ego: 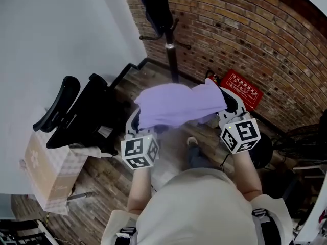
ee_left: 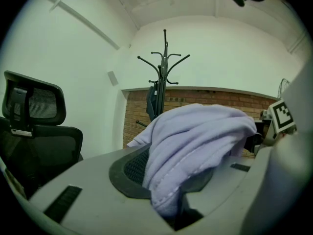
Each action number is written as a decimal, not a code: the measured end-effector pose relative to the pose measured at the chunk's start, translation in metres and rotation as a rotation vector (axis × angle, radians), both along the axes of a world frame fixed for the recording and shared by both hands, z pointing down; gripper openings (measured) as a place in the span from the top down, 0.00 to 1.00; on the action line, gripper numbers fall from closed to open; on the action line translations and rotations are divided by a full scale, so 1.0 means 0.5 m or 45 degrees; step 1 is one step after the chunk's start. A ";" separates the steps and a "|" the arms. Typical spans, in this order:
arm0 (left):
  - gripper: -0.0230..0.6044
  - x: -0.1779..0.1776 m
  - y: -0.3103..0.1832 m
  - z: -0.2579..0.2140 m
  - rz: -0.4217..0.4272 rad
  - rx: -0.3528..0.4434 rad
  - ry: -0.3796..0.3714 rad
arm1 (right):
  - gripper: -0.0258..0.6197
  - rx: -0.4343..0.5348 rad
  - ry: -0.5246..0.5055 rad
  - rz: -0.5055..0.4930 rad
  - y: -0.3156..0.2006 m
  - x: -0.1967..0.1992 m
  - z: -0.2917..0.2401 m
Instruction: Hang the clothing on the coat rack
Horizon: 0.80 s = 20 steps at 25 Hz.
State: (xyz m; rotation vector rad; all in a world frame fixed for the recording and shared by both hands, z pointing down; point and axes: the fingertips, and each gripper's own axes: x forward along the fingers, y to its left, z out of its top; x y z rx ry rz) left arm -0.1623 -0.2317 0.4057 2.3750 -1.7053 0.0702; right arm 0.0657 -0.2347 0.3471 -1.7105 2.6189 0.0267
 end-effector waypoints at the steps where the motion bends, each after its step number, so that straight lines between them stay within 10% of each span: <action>1: 0.82 0.005 -0.020 -0.004 -0.004 0.005 0.001 | 0.93 0.007 0.000 -0.002 -0.021 0.005 -0.005; 20: 0.82 0.105 -0.386 -0.053 -0.029 -0.025 -0.141 | 0.93 0.055 0.029 -0.087 -0.441 0.091 -0.099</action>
